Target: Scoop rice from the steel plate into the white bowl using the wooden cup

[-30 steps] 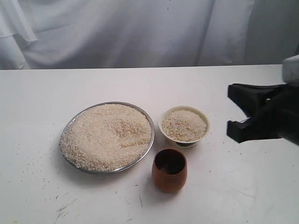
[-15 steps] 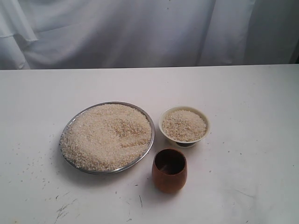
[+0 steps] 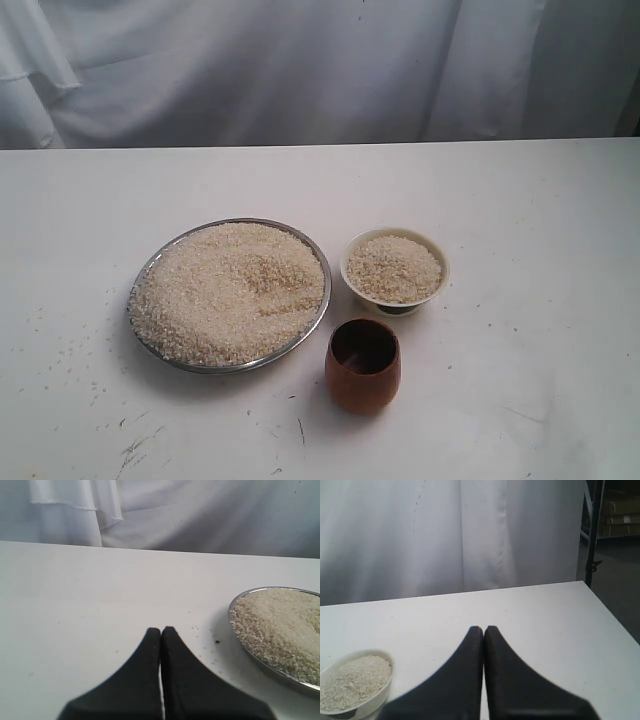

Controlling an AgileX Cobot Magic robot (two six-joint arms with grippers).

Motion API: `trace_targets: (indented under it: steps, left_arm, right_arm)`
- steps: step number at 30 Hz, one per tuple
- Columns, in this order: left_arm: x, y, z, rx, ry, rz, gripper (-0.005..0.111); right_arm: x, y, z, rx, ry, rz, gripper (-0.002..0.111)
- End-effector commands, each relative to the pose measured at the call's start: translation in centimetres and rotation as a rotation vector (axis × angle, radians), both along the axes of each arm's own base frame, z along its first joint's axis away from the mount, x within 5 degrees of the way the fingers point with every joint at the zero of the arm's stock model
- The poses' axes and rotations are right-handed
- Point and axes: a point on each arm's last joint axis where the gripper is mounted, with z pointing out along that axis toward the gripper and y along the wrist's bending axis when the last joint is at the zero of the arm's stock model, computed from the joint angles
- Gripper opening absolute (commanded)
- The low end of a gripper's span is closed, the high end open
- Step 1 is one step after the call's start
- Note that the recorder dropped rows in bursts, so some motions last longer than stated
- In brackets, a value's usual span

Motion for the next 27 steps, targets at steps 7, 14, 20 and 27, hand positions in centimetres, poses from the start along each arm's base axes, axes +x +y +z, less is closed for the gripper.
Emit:
trace_targets:
  steps: [7, 14, 20, 27]
  left_arm:
    - [0.0, 0.0, -0.1, -0.001, -0.006, 0.002, 0.000]
    - [0.0, 0.0, -0.1, -0.001, -0.006, 0.002, 0.000]
    - [0.0, 0.0, -0.1, -0.001, -0.006, 0.002, 0.000]
    - [0.0, 0.0, -0.1, -0.001, -0.006, 0.002, 0.000]
  right_arm:
    - [-0.6, -0.1, -0.3, 0.089, -0.025, -0.015, 0.000]
    - [-1.9, -0.2, -3.5, 0.110, -0.046, -0.013, 0.000]
    - [-2.4, -0.2, -5.1, 0.111, -0.053, -0.013, 0.000]
    - [-2.5, -0.2, -5.6, 0.079, -0.012, -0.010, 0.000]
